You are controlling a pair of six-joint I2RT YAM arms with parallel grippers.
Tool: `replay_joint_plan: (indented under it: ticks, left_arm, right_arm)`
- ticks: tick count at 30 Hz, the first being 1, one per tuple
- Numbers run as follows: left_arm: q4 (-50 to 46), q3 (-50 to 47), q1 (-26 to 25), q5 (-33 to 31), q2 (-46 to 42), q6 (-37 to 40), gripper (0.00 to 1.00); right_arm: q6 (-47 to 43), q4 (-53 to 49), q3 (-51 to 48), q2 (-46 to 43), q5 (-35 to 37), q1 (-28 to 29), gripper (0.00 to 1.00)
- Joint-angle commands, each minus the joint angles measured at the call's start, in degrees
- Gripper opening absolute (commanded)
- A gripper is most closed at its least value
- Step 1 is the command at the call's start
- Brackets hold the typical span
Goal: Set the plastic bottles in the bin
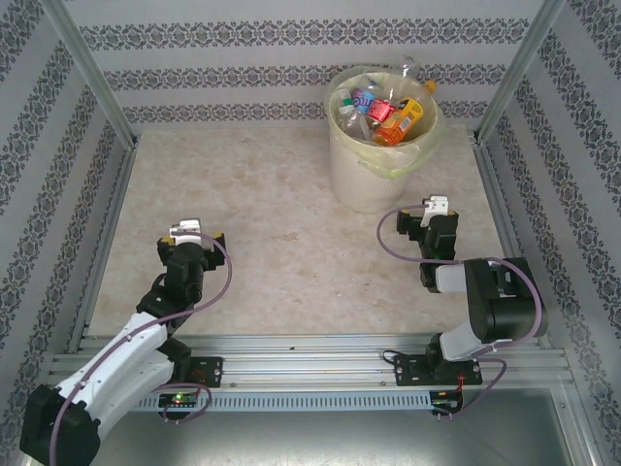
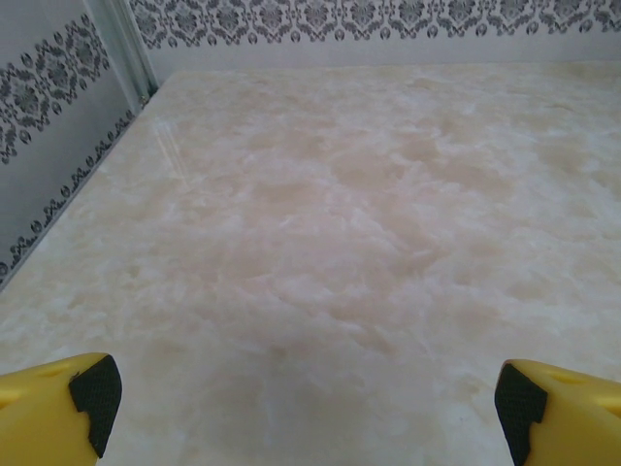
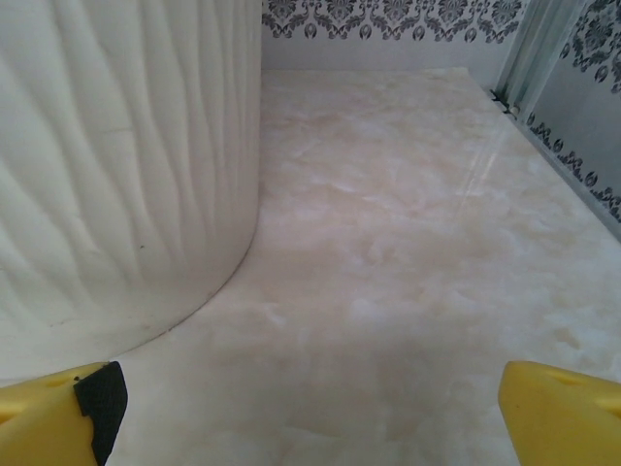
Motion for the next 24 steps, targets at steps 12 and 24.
replay_joint_plan:
  ticks: [12, 24]
  left_arm:
    - [51.96, -7.53, 11.84, 14.23, 31.31, 12.21, 1.00]
    - [66.68, -6.11, 16.81, 18.86, 48.66, 10.54, 1.00]
  right_arm:
    - [1.25, 0.11, 0.58, -0.56, -1.64, -0.10, 0.98]
    - [1.23, 0.11, 0.58, -0.53, -1.65, -0.03, 0.98]
